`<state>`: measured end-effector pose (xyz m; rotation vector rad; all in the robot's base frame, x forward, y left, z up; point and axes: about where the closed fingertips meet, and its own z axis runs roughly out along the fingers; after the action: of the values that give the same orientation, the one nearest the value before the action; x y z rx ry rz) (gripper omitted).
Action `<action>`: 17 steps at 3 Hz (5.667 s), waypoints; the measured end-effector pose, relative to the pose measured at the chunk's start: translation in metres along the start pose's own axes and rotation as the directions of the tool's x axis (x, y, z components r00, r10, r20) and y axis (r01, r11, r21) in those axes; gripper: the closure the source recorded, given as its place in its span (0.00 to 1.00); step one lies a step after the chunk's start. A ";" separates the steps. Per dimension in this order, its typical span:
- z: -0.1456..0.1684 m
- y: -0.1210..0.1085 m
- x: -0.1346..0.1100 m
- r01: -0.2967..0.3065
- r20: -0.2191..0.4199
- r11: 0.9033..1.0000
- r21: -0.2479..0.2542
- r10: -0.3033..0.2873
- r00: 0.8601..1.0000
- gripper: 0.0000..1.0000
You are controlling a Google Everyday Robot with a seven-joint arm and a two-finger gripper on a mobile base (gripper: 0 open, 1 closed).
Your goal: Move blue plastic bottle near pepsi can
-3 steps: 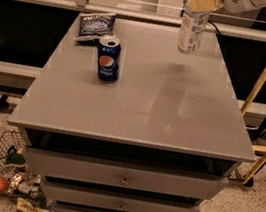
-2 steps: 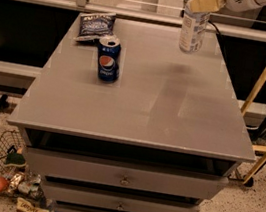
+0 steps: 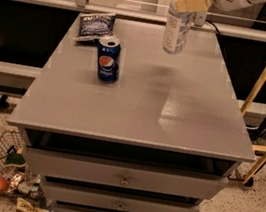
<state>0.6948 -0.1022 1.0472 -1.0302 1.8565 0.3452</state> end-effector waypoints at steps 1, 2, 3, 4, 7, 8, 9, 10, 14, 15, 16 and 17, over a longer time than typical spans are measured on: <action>-0.005 0.051 -0.023 0.101 0.033 0.989 -0.106 -0.098 0.995 1.00; 0.002 0.086 -0.020 0.149 0.003 0.971 -0.185 -0.151 0.989 1.00; 0.009 0.109 -0.010 0.162 -0.035 0.956 -0.244 -0.175 0.984 1.00; 0.015 0.121 -0.007 0.166 -0.042 0.949 -0.268 -0.183 0.982 1.00; 0.049 0.142 -0.002 0.125 -0.065 0.917 -0.378 -0.161 0.985 1.00; 0.058 0.136 0.005 0.109 -0.086 0.917 -0.383 -0.153 0.984 1.00; 0.062 0.128 0.013 0.085 -0.102 0.920 -0.383 -0.133 0.986 1.00; 0.068 0.122 0.020 0.054 -0.109 0.920 -0.389 -0.104 0.989 1.00; 0.079 0.124 0.024 0.033 -0.111 0.915 -0.402 -0.084 0.990 0.04; 0.080 0.124 0.024 0.033 -0.111 0.914 -0.405 -0.085 0.990 0.00; 0.072 0.125 0.026 0.037 -0.112 0.921 -0.388 -0.087 0.990 0.00; 0.035 0.117 0.043 0.011 -0.120 0.950 -0.311 -0.051 0.991 0.00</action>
Offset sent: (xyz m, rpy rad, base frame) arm -0.0907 0.0854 -0.0131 -0.1225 0.0446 0.3270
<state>0.6174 -0.0316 0.9713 -1.3190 1.9363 0.5782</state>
